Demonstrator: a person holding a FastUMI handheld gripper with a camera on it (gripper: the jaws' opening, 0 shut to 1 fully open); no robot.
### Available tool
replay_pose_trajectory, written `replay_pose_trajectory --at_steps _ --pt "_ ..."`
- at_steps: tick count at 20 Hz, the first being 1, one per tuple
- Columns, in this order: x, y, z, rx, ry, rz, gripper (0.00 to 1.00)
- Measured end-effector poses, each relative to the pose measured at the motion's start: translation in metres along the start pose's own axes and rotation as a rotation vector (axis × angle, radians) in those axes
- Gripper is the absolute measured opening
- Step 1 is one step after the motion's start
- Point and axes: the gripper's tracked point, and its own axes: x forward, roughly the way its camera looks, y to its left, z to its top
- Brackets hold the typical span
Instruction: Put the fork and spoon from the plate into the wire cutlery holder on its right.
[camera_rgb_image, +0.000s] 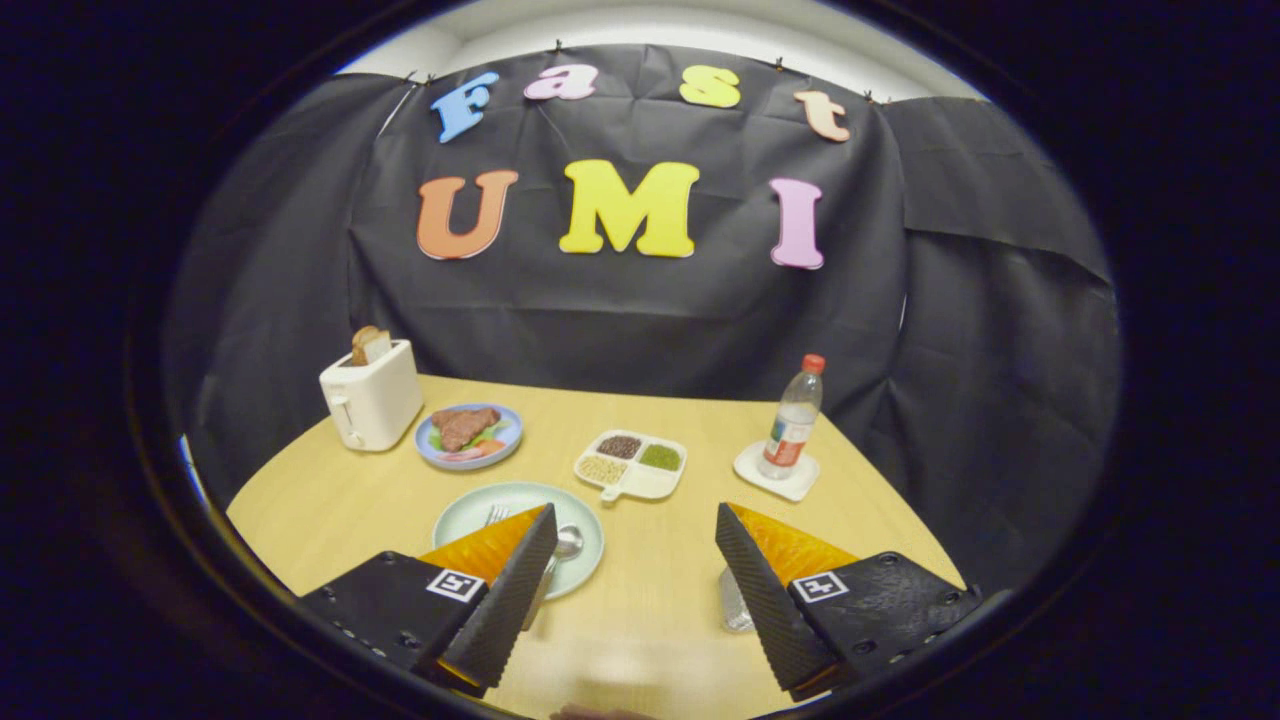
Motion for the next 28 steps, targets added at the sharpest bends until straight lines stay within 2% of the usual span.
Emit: replay_pose_trajectory --at_steps 12,19,24,28 --pt "0.034 0.057 -0.082 -0.020 0.371 0.058 0.96" --pt "0.049 0.069 -0.113 -0.001 0.512 0.060 0.94" --pt "0.056 0.077 -0.133 0.026 0.617 0.071 0.88" --pt "0.064 0.082 -0.140 0.074 0.662 0.072 0.66"
